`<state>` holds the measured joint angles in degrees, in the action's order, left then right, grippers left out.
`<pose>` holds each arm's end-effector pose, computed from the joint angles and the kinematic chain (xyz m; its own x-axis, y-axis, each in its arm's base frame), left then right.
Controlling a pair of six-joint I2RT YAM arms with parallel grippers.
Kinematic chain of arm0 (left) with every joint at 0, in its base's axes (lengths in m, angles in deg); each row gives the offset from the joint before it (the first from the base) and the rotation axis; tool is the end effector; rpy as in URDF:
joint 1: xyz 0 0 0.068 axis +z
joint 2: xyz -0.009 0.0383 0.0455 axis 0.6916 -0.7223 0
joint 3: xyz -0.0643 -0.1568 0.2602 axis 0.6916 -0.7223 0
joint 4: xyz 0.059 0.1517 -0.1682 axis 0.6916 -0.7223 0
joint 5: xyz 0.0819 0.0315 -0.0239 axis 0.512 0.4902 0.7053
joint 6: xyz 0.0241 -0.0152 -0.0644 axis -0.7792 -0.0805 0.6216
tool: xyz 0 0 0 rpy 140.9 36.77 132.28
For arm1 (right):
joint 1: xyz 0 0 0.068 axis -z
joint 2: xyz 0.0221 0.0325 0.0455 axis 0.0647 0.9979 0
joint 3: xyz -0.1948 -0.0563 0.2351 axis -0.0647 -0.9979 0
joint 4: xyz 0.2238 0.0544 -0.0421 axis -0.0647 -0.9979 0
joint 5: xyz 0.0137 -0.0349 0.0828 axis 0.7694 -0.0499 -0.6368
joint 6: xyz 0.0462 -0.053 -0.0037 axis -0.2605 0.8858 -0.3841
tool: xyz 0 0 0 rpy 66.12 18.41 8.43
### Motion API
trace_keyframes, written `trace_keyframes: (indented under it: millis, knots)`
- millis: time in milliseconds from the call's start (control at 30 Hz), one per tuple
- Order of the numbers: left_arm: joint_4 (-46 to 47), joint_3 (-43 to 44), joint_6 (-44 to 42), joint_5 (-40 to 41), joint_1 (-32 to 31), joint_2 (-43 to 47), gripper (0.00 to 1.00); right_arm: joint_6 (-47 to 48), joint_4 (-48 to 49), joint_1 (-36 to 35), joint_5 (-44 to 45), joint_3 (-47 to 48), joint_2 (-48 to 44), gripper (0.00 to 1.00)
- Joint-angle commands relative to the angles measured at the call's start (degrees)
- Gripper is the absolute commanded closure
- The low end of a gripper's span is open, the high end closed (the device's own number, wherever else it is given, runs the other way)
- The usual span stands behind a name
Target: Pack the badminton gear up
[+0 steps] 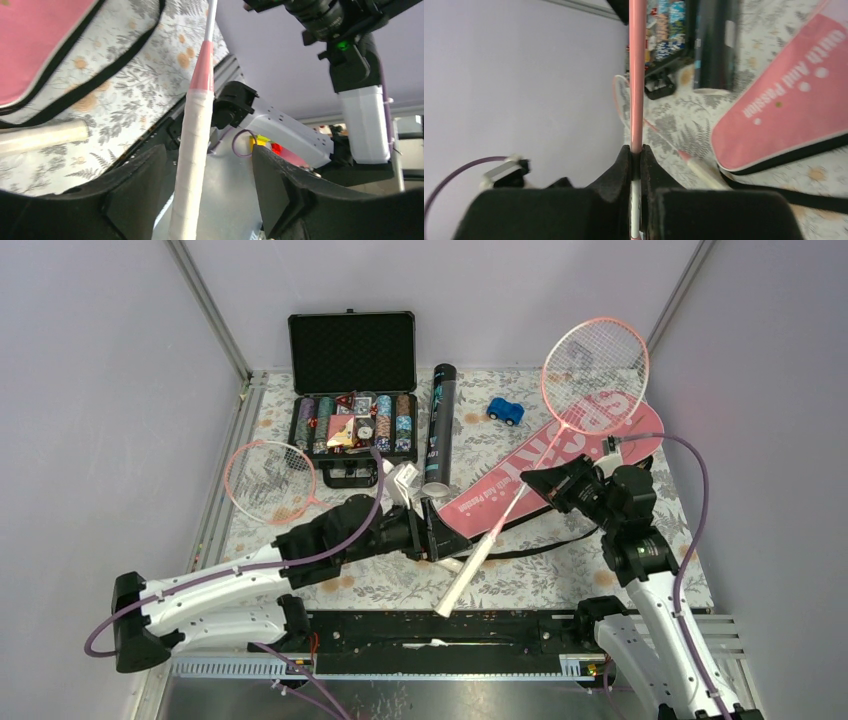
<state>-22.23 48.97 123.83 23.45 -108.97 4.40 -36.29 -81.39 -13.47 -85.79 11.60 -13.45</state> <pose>0.0774 -0.1802 0.3473 -0.8514 -0.1680 -0.4969 0.4146 0.3649 -0.8336 0.1159 0.0452 0.3397 -0.5504 0.6965 -0.4604 -0.2021 0.4240 0.8829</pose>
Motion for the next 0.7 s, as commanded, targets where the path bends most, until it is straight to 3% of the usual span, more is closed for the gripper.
trace_keyframes:
  millis: [0,133,300,500,667]
  knots:
    - [-13.40,7.38,-10.98,10.44,0.76,1.82,0.33,6.79,-15.82,-0.04,7.45,5.28,-0.19,1.00]
    - [-19.27,14.38,-23.68,16.66,2.53,-3.16,0.33,8.59,-26.19,-0.01,10.75,7.18,0.08,1.00]
    - [-22.31,25.54,-38.78,20.05,5.14,-15.96,0.33,11.25,-41.38,-0.04,19.47,11.16,-0.41,1.00]
    - [-13.79,31.49,-59.15,12.87,6.49,-29.76,0.32,11.89,-48.80,-0.07,27.25,10.74,-1.63,1.00]
    - [-7.07,33.49,-68.59,9.36,6.50,-41.01,0.32,14.56,-51.80,-0.01,29.82,9.43,-0.72,1.00]
